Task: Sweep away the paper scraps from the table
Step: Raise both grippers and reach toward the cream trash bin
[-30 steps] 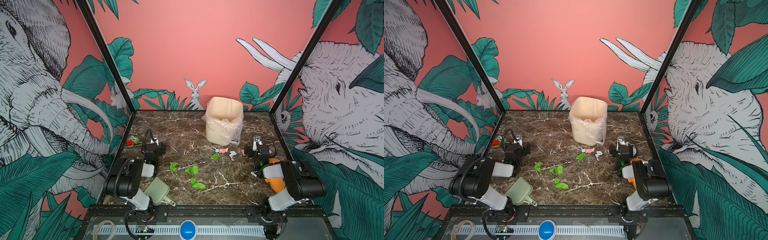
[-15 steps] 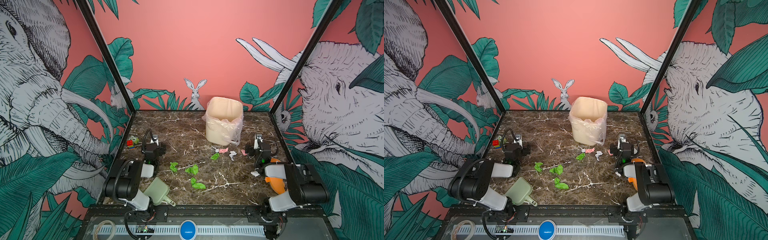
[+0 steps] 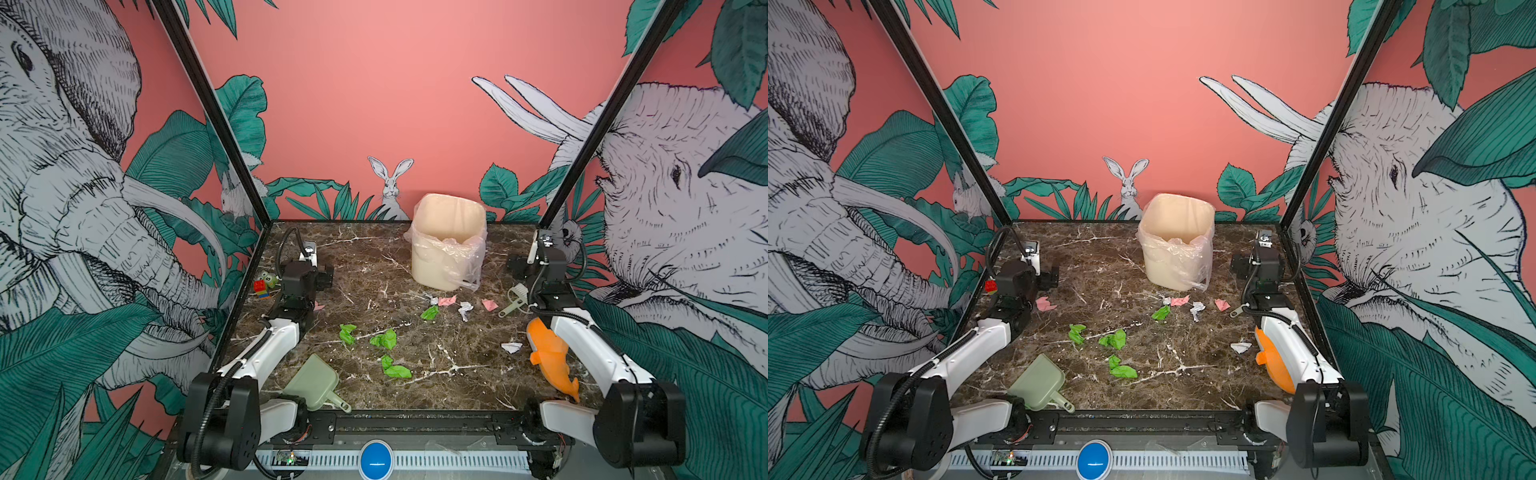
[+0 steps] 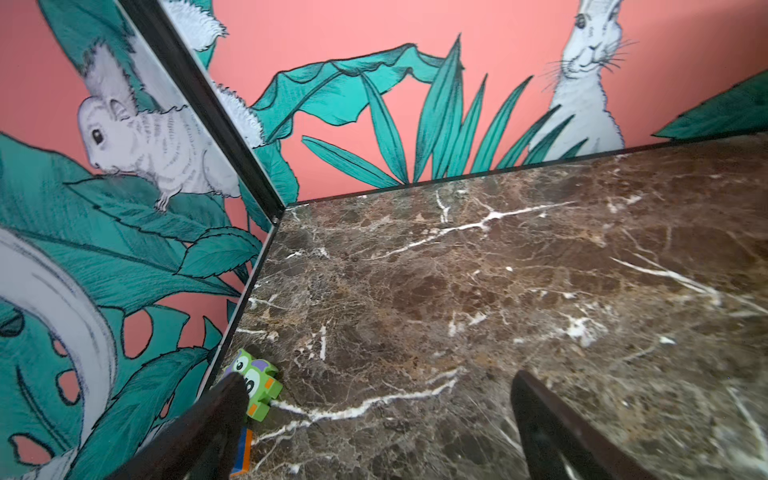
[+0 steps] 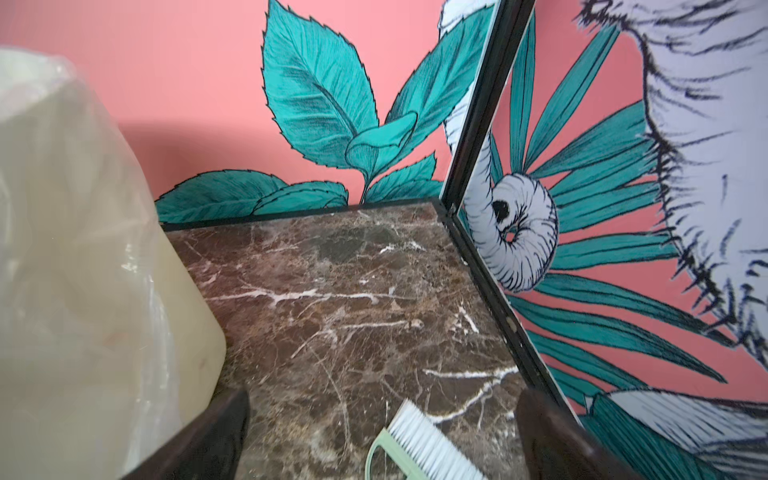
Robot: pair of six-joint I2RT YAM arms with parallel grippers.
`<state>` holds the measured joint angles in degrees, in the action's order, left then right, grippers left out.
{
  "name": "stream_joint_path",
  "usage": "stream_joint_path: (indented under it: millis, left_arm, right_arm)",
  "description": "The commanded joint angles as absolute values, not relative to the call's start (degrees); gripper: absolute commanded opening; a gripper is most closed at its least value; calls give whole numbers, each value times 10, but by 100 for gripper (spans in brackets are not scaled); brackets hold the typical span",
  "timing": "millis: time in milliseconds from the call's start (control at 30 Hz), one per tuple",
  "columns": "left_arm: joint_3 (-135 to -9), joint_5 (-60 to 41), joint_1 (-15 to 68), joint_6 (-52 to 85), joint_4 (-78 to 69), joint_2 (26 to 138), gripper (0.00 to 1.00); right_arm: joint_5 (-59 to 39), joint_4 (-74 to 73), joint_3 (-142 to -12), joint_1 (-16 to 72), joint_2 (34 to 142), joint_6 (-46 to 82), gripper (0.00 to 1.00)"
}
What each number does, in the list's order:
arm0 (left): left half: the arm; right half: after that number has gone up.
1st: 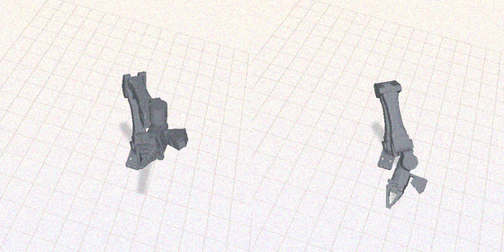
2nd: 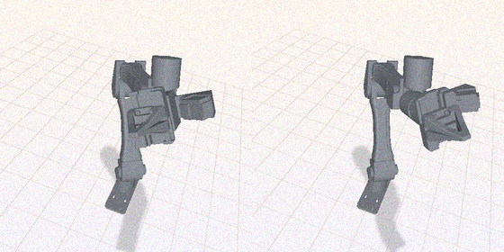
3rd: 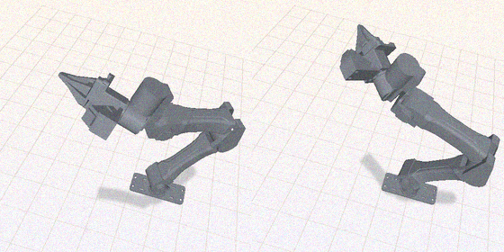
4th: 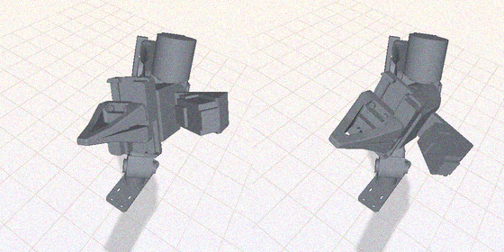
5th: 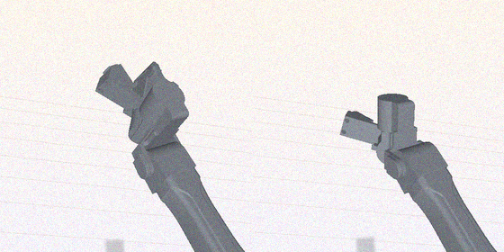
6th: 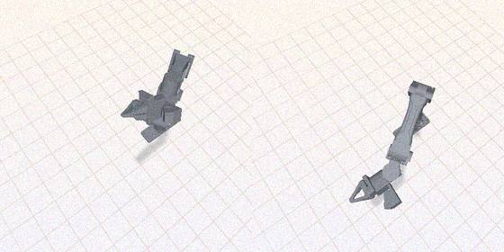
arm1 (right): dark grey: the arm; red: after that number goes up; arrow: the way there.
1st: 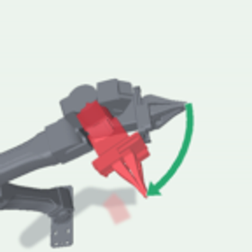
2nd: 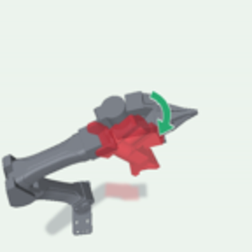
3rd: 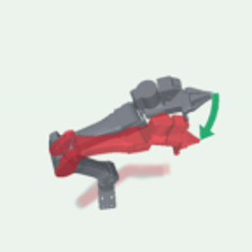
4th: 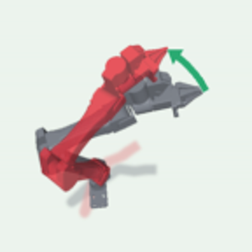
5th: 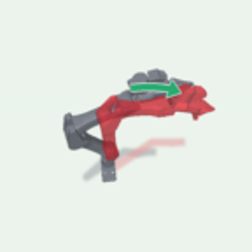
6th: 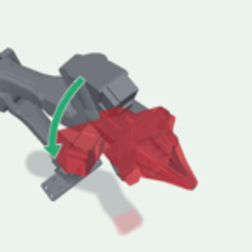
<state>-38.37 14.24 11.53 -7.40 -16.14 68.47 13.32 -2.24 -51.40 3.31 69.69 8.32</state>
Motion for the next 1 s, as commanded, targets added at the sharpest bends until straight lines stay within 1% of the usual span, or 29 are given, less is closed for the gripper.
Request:
stream_joint_path:
  millis: [0, 167, 333, 500, 700, 967]
  left_arm:
    - [-415, 131, 140, -64, -43, 657, 100]
    - [-435, 103, 151, -29, 4, 647, 100]
    - [-454, 76, 159, -13, 37, 644, 100]
    - [-464, 67, 160, 0, 44, 635, 100]
    - [-474, 67, 162, 4, 62, 627, 100]
    - [-465, 72, 163, 4, 70, 614, 100]
  right_arm:
    - [83, 101, -595, 31, 690, 132, 99]
    - [-17, 174, -716, 32, 725, 164, 99]
    - [-118, 239, -824, 35, 794, 202, 99]
    - [-162, 268, -891, 53, 864, 226, 99]
    - [-212, 288, -934, 63, 940, 262, 99]
    - [-277, 265, -958, 90, 995, 294, 99]
